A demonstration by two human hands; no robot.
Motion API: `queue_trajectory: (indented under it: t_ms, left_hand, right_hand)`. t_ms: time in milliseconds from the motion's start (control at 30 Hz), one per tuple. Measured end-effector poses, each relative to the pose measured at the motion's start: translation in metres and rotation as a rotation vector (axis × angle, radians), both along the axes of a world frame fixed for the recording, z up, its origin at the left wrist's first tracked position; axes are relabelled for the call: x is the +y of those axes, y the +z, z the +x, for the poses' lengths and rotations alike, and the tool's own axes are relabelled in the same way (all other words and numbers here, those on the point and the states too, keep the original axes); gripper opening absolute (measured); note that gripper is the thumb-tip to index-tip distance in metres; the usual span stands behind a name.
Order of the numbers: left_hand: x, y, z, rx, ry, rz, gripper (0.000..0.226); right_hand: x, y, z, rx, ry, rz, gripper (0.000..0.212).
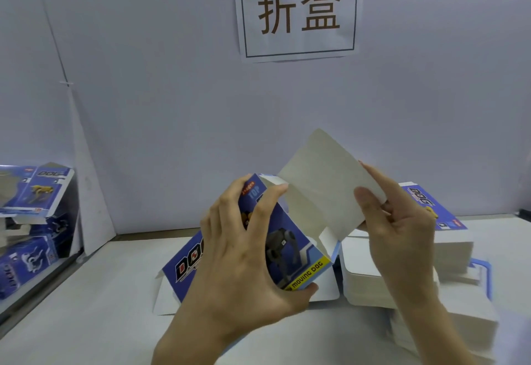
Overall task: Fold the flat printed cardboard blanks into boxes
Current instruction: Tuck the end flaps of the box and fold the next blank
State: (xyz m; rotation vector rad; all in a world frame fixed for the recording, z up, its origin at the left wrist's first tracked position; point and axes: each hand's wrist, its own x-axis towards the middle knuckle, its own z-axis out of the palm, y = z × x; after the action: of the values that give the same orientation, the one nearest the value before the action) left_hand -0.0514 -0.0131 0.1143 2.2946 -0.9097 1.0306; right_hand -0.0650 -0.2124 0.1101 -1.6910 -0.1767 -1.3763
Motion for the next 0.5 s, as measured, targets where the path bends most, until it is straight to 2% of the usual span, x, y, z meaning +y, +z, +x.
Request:
queue_trajectory:
  t_ms: [133,233,300,367,433,500]
  left_hand:
    - [-0.001,-0.002,0.001,0.052,-0.003,0.006,0.107]
    - [-0.003,-0.004,0.003,0.086,0.019,0.011,0.106]
    - [-0.001,-0.004,0.005,0.078,0.032,0.016,0.106]
    - [0.002,-0.003,0.006,0.050,0.031,0.028,0.106]
    - [0.001,-0.003,0.006,0.009,0.010,0.049,0.105]
    - [-0.001,-0.004,0.005,-0.015,-0.019,0.057,0.104]
  right_hand:
    - [0.003,-0.002,-0.001,-0.152,-0.223,-0.392,0.039]
    - [0.010,0.001,-0.003,-0.175,-0.079,-0.541,0.034]
    - [0.017,0.007,-0.009,-0.061,0.182,-0.397,0.026]
    - [0.023,0.011,-0.013,0.098,0.494,-0.116,0.029]
    - [0.021,0.014,-0.013,0.206,0.615,0.075,0.026]
    - [0.019,0.015,-0.013,0.307,0.691,0.141,0.023]
